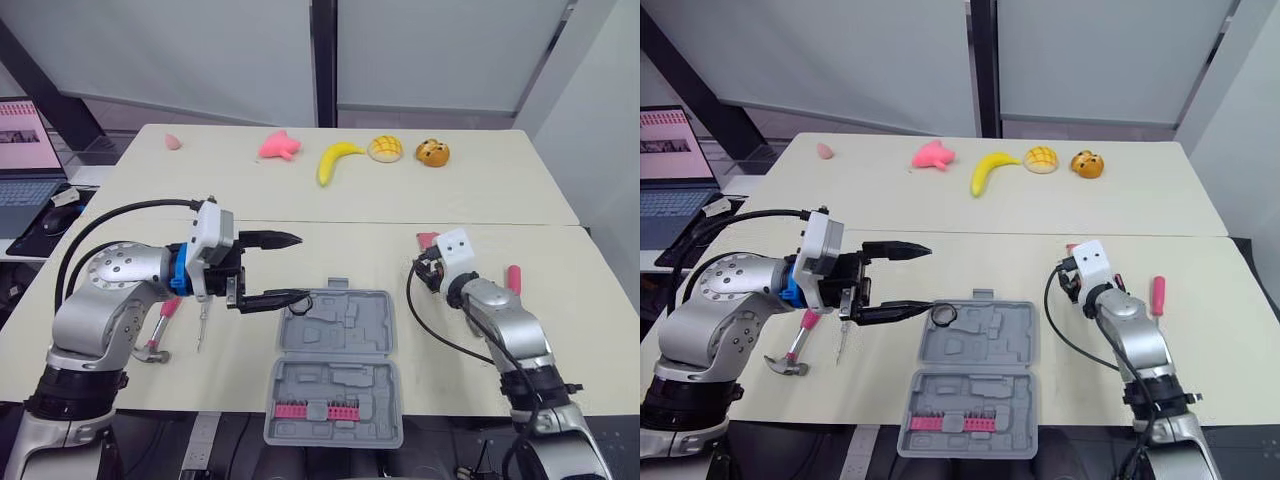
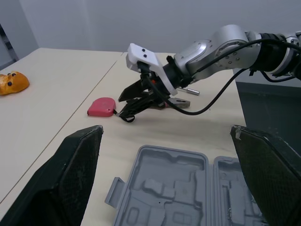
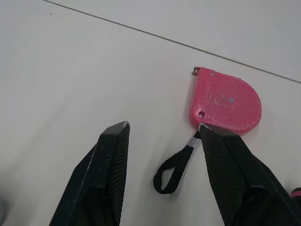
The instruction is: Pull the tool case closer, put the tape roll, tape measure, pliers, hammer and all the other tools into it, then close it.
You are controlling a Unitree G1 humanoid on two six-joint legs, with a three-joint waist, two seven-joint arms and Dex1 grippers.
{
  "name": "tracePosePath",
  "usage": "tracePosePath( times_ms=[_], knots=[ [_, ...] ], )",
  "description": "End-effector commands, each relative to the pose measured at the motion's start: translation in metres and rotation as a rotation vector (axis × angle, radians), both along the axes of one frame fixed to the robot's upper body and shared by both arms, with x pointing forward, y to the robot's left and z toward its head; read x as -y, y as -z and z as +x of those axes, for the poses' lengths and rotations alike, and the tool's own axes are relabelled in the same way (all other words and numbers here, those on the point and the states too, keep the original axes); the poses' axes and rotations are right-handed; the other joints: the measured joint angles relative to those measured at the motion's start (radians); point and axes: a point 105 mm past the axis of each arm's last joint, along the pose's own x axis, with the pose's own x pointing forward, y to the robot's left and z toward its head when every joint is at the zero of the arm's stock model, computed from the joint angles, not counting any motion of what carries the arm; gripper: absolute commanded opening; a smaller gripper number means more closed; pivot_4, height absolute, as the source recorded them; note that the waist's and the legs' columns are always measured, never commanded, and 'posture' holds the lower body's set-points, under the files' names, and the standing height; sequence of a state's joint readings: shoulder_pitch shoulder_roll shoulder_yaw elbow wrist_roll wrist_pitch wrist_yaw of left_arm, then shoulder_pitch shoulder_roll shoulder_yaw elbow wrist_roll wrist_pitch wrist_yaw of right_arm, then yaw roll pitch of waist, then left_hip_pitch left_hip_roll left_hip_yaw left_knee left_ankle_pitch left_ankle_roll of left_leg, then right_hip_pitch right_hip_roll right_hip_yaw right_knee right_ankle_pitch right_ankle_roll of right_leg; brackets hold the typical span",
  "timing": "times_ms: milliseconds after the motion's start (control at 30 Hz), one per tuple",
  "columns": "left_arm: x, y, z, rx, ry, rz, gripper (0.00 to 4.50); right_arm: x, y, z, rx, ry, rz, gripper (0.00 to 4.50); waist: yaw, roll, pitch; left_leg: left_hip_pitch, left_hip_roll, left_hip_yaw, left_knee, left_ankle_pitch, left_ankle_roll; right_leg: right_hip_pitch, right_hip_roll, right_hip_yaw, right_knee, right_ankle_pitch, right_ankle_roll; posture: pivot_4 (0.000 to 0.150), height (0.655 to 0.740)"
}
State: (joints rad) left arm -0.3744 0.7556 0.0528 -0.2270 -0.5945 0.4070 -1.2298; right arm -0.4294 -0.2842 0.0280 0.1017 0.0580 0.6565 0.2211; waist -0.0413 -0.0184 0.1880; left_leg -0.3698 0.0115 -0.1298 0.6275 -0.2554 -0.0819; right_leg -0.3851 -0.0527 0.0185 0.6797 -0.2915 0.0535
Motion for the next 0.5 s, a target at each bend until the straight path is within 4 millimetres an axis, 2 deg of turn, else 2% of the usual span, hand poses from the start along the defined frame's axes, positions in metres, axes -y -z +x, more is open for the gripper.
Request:
tracePosePath(
  times_ms=[33, 267, 400, 500],
  knots=[
    [0.006, -0.005, -0.001, 0.038, 0.016, -0.004, 4.5, 0.005, -0.003, 0.01, 0.028, 0.05, -0.005, 2.55, -0.001, 0.0, 0.0, -0.001, 0.0, 0.0, 0.0, 0.0, 0.0, -0.001, 0.0, 0.0, 0.0, 0.0, 0.0, 0.15, 0.7369],
    [0.008, -0.002, 0.001, 0.042, 0.022, 0.001, 4.5, 0.006, 0.013, 0.021, -0.01, 0.109, 0.018, 2.55, -0.014, 0.0, 0.0, -0.004, 0.0, 0.0, 0.0, 0.0, 0.0, -0.004, 0.0, 0.0, 0.0, 0.0, 0.0, 0.15, 0.7369],
    [0.009, 0.0, 0.002, 0.048, 0.027, 0.003, 4.5, 0.01, 0.015, 0.027, -0.01, 0.143, 0.039, 2.55, -0.016, 0.0, 0.0, -0.004, 0.0, 0.0, 0.001, 0.0, 0.0, -0.004, 0.0, 0.0, 0.0, 0.0, 0.0, 0.15, 0.7369],
    [0.009, 0.001, 0.001, 0.049, 0.028, 0.004, 4.5, 0.013, 0.016, 0.028, -0.014, 0.171, 0.062, 2.03, -0.016, 0.0, 0.0, -0.004, 0.0, 0.0, 0.001, 0.0, 0.0, -0.004, 0.0, 0.0, 0.001, 0.0, 0.0, 0.15, 0.7369]
  ],
)
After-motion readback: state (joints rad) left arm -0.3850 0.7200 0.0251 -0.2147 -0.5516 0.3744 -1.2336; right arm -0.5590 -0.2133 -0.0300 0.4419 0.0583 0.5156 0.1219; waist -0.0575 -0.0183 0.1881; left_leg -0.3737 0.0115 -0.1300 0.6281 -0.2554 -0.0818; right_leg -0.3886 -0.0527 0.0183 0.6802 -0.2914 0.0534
